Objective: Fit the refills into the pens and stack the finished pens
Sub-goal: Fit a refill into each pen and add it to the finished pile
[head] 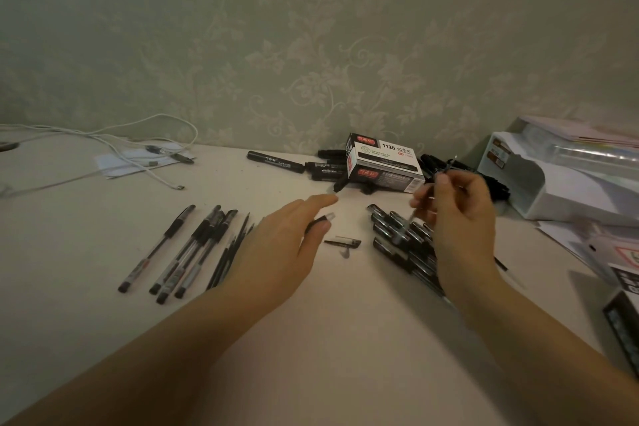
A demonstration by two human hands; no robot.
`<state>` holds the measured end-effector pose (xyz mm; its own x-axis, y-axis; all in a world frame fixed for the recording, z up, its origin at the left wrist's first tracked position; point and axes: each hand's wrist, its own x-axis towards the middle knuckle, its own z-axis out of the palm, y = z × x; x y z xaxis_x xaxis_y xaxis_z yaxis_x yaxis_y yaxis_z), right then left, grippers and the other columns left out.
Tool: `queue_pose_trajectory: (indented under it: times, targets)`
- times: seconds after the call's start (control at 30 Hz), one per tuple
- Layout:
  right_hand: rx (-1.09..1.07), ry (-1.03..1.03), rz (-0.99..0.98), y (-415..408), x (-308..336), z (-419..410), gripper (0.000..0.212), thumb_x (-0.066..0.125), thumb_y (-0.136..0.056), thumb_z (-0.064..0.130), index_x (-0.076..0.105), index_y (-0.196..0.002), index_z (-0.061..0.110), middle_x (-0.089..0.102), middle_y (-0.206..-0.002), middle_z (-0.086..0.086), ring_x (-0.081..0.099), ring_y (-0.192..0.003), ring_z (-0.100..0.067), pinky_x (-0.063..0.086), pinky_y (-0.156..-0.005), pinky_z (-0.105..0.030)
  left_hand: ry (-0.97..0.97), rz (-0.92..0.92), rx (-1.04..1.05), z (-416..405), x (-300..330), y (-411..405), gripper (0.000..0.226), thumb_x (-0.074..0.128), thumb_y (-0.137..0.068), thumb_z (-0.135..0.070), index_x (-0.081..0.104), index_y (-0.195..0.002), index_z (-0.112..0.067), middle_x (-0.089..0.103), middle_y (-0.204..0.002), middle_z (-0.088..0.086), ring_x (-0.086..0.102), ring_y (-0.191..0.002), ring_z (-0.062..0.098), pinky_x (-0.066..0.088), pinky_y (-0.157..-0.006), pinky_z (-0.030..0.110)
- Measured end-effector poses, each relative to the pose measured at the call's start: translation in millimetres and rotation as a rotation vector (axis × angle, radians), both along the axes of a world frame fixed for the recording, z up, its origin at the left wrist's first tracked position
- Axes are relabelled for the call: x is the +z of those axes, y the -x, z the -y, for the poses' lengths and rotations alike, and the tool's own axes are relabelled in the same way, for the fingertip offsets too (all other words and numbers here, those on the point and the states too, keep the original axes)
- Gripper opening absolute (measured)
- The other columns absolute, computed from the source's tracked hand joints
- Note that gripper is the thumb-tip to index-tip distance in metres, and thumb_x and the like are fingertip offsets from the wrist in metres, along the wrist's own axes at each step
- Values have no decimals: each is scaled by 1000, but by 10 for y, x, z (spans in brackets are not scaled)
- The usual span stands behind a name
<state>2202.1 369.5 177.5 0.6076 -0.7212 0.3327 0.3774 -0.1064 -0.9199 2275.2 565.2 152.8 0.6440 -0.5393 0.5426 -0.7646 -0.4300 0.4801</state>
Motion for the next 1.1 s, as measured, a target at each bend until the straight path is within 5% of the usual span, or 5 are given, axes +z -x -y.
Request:
queue_pose_trajectory:
  times: [0.17, 0.33, 0.6, 0.8, 1.1]
  targets:
    - [-227, 797, -427, 23, -171, 183, 8, 64, -94, 23, 66, -91, 30, 62, -87, 14, 58, -74, -1, 39, -61, -10, -30, -15, 88, -16, 8, -18, 29, 44, -99, -35, 57, -125, -32, 60, -100, -16, 55, -88, 3, 50, -80, 27]
    - [-319, 1128, -703, 62, -243, 156, 15, 64, -93, 30, 73, -102, 22, 67, -93, 2, 59, -84, -15, 52, -78, -38, -43, -23, 122, -17, 9, -25, 28, 43, -100, -35, 57, -124, -32, 61, -103, -13, 55, -90, 4, 49, -82, 26]
    - [-328, 1182, -725, 84, -202, 107, 21, 61, -94, 31, 72, -110, 21, 65, -100, 0, 58, -92, -19, 49, -83, -39, -93, -63, 228, -79, 51, -64, 27, 47, -97, -38, 55, -122, -30, 62, -106, -8, 58, -91, 10, 52, -81, 33]
    - [-242, 1189, -431, 58, -204, -2, 12, 67, -90, 17, 74, -99, 17, 66, -95, 2, 58, -88, -20, 49, -77, -42, -405, 16, 523, -238, 113, -134, 25, 50, -94, -42, 37, -86, -22, 43, -72, -8, 40, -64, 10, 28, -49, 25]
    - [-185, 1226, -373, 57, -257, -70, 11, 68, -91, 16, 75, -99, 17, 67, -93, 4, 60, -88, -21, 48, -74, -43, -432, -39, 516, -240, 104, -171, 30, 44, -95, -48, 44, -86, -19, 40, -67, -8, 45, -66, 13, 35, -55, 28]
